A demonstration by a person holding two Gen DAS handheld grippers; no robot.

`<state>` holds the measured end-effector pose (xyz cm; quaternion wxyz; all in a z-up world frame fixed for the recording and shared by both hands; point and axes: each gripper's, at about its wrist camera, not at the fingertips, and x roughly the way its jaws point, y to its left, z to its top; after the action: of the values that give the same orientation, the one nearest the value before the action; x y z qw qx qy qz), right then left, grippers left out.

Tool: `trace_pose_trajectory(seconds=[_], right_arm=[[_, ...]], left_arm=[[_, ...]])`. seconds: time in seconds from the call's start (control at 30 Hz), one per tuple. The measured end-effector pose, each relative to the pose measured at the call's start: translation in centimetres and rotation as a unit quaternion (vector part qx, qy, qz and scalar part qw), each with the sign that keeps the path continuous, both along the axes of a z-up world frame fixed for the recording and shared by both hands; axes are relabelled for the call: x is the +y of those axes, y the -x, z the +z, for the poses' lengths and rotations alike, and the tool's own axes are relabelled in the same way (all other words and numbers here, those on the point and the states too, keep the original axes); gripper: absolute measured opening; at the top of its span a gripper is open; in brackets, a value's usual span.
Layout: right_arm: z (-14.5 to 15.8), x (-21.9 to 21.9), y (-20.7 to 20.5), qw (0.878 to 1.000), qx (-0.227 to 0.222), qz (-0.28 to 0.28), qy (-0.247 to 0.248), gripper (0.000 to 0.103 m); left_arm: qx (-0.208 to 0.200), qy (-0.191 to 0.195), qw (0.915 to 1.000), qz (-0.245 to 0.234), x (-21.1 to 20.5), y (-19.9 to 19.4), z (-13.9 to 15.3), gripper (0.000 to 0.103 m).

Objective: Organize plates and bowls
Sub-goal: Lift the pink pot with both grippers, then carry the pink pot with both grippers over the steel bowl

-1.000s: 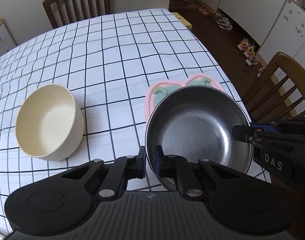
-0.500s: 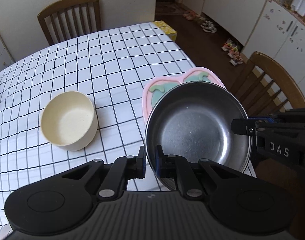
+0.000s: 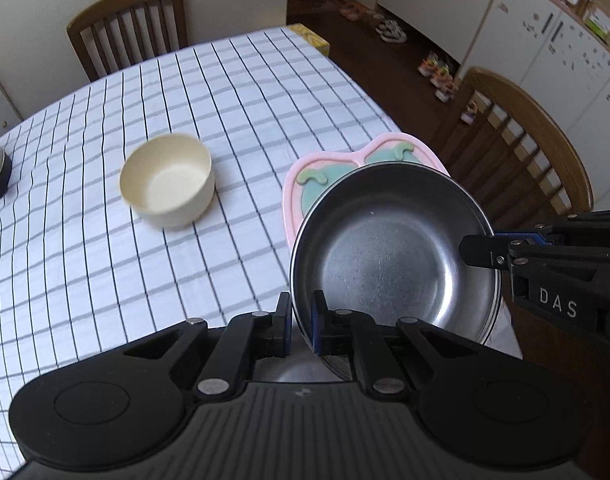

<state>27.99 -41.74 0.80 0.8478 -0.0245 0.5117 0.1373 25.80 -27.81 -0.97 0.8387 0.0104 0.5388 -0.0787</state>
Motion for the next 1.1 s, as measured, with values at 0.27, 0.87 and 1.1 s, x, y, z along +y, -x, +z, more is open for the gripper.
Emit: trace_pose_trajectory(seconds=[0.27, 0.87, 1.1], right_arm=[[-1.1, 1.2, 4.6, 1.000, 0.024, -0.014, 0.000, 0.007], [-6.1, 2.4, 8.0, 0.995, 0.093, -0.037, -0.010, 0.007], [-7.2, 2.6, 6.8, 0.994, 0.104, -0.036, -0.015, 0.008]], left_arm=[[0.034, -0.001, 0.9992, -0.021, 0.9, 4.4, -1.7, 0.008], [0.094, -0.006, 0.9953, -0.024, 2.3, 5.8, -6.4, 0.008], [0.092, -0.010, 0.9956, -0.018, 2.5, 5.0, -7.1, 0.008]])
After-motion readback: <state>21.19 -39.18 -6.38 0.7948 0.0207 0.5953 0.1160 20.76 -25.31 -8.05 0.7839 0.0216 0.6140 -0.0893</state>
